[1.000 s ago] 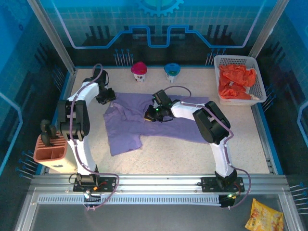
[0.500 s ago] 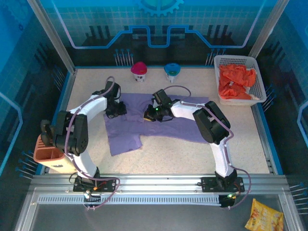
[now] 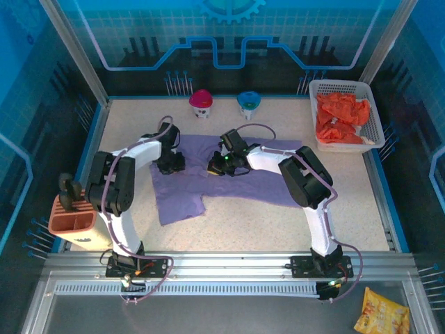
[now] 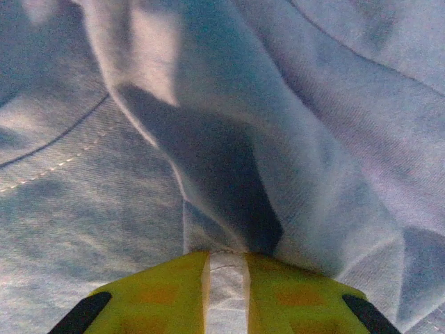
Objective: Fold and stack the t-shirts
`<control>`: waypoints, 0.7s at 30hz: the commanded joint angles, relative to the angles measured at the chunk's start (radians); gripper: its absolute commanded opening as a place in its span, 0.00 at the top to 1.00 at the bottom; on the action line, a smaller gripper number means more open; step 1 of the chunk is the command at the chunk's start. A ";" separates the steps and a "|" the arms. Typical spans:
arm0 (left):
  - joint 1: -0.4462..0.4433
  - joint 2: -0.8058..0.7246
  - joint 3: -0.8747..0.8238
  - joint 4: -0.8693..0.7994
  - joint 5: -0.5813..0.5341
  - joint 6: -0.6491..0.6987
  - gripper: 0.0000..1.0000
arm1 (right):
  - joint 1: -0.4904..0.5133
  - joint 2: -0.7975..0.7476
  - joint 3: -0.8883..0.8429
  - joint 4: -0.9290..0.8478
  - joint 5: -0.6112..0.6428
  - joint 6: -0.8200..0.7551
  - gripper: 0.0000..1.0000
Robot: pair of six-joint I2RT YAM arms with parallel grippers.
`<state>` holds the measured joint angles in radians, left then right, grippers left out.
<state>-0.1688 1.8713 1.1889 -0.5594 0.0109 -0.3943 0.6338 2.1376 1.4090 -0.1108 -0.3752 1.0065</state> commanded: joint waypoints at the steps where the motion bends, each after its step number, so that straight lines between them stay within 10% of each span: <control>1: -0.014 0.015 0.022 -0.007 -0.022 -0.021 0.83 | 0.001 0.013 0.006 0.009 -0.010 0.015 0.97; 6: -0.015 0.003 0.024 -0.017 -0.053 -0.026 1.00 | 0.001 0.009 0.004 0.010 -0.008 0.015 0.97; 21: 0.003 -0.172 -0.024 -0.071 -0.109 -0.028 1.00 | 0.001 0.007 0.017 0.008 -0.005 0.018 0.97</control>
<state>-0.1764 1.7206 1.1881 -0.5976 -0.0826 -0.4168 0.6338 2.1376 1.4090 -0.1104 -0.3752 1.0145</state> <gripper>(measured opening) 0.053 0.062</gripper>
